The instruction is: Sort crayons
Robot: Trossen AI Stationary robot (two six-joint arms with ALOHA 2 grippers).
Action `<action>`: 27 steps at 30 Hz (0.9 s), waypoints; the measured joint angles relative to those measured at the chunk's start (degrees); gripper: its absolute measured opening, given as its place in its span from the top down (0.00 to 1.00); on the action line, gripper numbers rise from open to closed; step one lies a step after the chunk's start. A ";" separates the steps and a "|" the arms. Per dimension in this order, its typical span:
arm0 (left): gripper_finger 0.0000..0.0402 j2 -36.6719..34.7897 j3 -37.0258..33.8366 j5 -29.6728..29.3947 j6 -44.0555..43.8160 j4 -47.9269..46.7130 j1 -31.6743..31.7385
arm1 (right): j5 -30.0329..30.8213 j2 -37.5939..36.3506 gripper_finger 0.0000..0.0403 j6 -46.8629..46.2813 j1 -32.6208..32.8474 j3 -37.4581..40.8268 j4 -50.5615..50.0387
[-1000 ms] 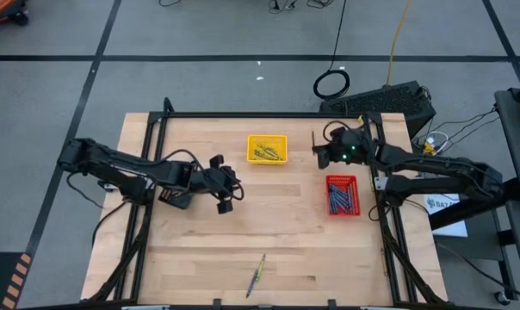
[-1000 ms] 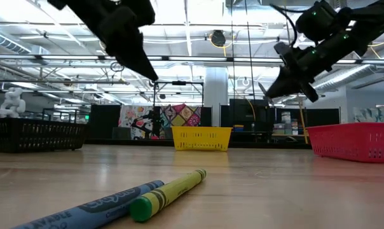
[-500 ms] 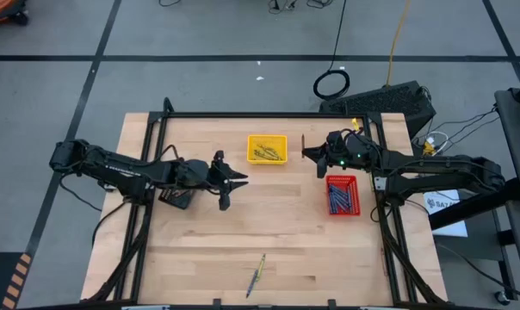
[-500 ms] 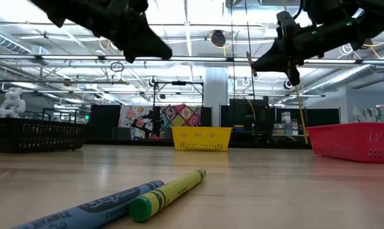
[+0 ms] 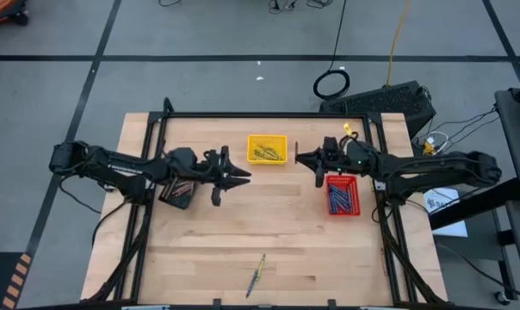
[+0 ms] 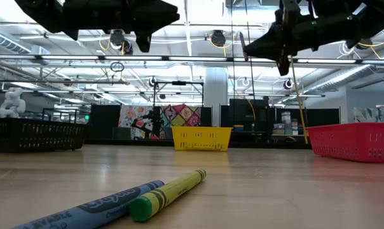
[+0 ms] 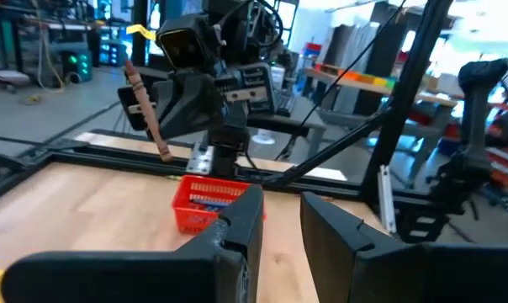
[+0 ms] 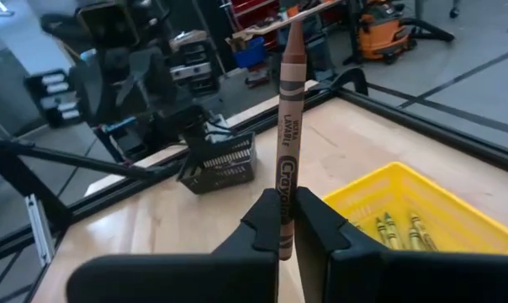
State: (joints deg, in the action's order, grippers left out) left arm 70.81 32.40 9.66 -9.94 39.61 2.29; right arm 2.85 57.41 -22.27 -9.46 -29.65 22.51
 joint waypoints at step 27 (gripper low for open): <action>0.79 11.66 -0.04 8.17 -11.46 14.41 5.67 | -0.18 11.42 1.00 0.64 6.34 0.00 17.27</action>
State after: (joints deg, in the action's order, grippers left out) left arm 82.47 32.36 17.83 -21.40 54.02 7.96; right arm 2.68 68.82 -21.63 -3.12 -29.65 39.78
